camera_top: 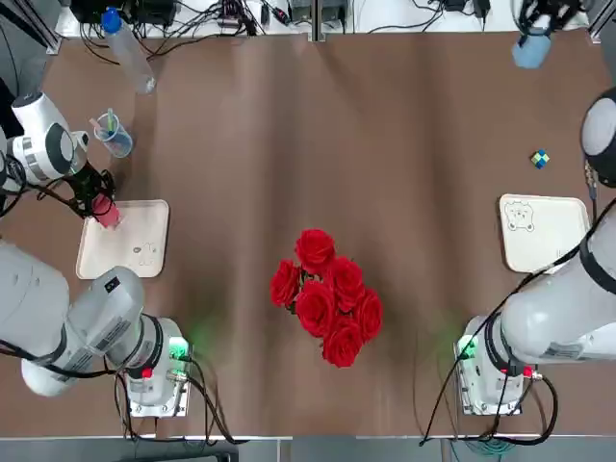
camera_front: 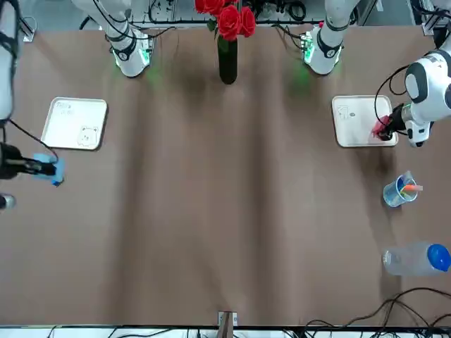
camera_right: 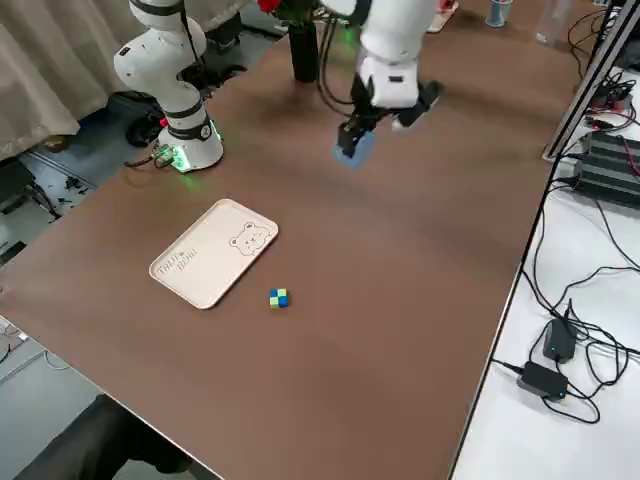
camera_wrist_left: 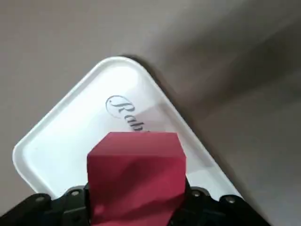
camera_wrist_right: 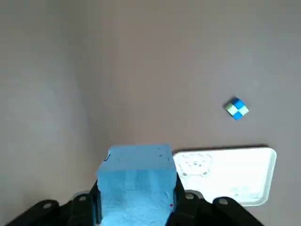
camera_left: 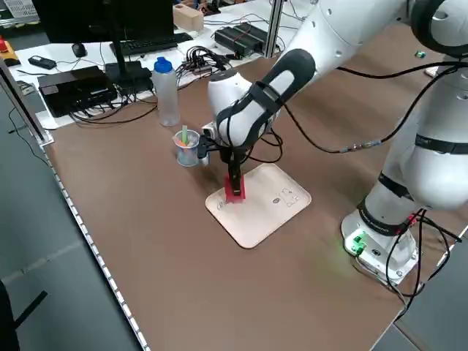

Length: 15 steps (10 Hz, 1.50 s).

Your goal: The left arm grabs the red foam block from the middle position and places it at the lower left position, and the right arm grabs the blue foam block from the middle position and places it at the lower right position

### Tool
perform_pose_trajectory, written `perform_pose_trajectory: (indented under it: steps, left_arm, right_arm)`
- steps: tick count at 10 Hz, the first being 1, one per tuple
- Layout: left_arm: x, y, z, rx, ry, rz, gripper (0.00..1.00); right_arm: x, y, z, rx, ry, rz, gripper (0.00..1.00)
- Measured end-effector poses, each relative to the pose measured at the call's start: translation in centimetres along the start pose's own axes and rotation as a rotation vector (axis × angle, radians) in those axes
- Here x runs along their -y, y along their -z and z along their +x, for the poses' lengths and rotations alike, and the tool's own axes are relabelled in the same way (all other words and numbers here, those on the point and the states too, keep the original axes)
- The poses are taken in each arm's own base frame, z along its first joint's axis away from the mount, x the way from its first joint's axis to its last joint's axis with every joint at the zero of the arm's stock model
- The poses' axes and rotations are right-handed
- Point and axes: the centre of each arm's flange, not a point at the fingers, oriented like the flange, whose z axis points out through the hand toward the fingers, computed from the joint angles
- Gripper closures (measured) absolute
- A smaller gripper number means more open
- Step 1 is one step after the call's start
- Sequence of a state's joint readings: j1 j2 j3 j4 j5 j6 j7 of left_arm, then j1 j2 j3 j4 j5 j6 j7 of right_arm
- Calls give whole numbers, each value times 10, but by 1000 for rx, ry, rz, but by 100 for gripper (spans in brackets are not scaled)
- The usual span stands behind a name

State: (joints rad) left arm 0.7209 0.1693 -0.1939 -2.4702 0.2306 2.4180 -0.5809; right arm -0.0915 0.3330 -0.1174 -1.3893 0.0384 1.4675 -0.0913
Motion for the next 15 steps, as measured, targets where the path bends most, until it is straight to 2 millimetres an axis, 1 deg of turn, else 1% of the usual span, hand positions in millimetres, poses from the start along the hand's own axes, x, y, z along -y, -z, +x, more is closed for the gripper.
perform_pose_trajectory:
  steps: [1, 2, 3, 4, 5, 6, 7, 8, 9, 10, 11, 12, 13, 14, 15]
  left_arm:
    - [0, -6, 0, 6, -5, 3, 37]
    - [2, -12, 1, 7, -27, 19, 37]
    - [5, -15, 2, 1, -60, 39, 37]
    - [10, -16, 3, -2, -81, 49, 24]
    - [13, -15, 5, -6, -88, 51, 9]
    - [14, -9, 7, -16, -86, 51, 0]
    - [15, 4, 9, -37, -84, 53, 0]
    - [15, 24, 9, -61, -89, 60, 0]
    - [7, 52, 5, -99, -110, 71, 0]
    - [-14, 92, -5, -156, -152, 89, 0]
    - [-39, 140, -18, -211, -189, 115, 0]
    - [-65, 188, -33, -249, -216, 123, 0]
    - [-89, 229, -45, -259, -235, 92, 0]
    - [-107, 265, -51, -253, -249, 39, 0]
    - [-119, 296, -53, -235, -266, -6, 0]
  right_arm:
    - [-18, -12, -7, 28, -4, 4, 43]
    - [-26, -27, -10, 51, -7, -10, 42]
    - [-28, -47, -12, 55, -4, -25, 41]
    - [-29, -70, -14, 53, -1, -34, 41]
    - [-33, -92, -21, 63, 17, -43, 41]
    - [-41, -102, -29, 77, 46, -46, 41]
    - [-55, -105, -38, 87, 75, -52, 41]
    - [-75, -105, -49, 97, 104, -65, 40]
    - [-100, -109, -59, 100, 137, -76, 39]
    - [-128, -119, -68, 85, 165, -75, 38]
    - [-156, -136, -79, 61, 179, -68, 38]
    - [-176, -159, -89, 41, 183, -61, 38]
    - [-190, -183, -100, 34, 191, -51, 38]
    - [-201, -200, -109, 37, 209, -39, 38]
    - [-211, -210, -117, 30, 227, -33, 38]
